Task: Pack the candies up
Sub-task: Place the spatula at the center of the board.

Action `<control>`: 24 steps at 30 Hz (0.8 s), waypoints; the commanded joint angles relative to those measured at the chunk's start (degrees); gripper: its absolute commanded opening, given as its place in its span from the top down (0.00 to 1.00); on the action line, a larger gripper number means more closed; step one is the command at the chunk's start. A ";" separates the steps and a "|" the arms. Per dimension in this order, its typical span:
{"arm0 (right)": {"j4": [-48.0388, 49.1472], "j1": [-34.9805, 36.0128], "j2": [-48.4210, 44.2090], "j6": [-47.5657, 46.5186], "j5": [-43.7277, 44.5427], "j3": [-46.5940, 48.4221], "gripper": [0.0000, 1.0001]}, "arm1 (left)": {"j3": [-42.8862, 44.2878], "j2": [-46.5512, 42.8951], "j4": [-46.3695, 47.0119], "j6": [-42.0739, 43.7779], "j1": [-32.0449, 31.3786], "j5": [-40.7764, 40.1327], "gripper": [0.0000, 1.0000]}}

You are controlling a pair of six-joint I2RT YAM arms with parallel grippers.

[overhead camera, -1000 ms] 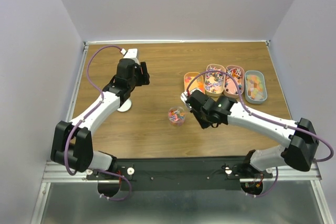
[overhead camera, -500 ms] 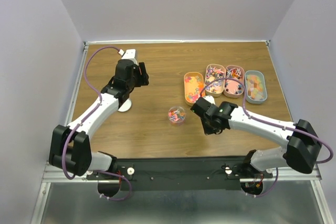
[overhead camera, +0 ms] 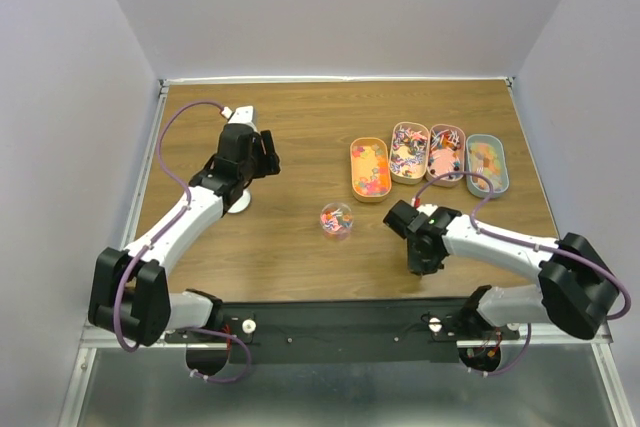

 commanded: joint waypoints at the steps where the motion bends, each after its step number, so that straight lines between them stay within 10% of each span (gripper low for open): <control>1: 2.29 -1.08 2.13 0.46 -0.74 -0.25 0.68 | -1.46 -3.22 -3.96 -4.30 -0.14 -3.60 0.30; 15: 0.45 -1.44 -9.00 -1.56 -4.08 2.11 0.22 | 1.88 -3.05 -13.62 -12.31 0.30 -10.19 0.30; 24: -7.99 -1.35 -15.88 -10.08 1.45 16.96 0.18 | 2.68 0.38 -24.09 -14.86 7.93 -17.48 0.37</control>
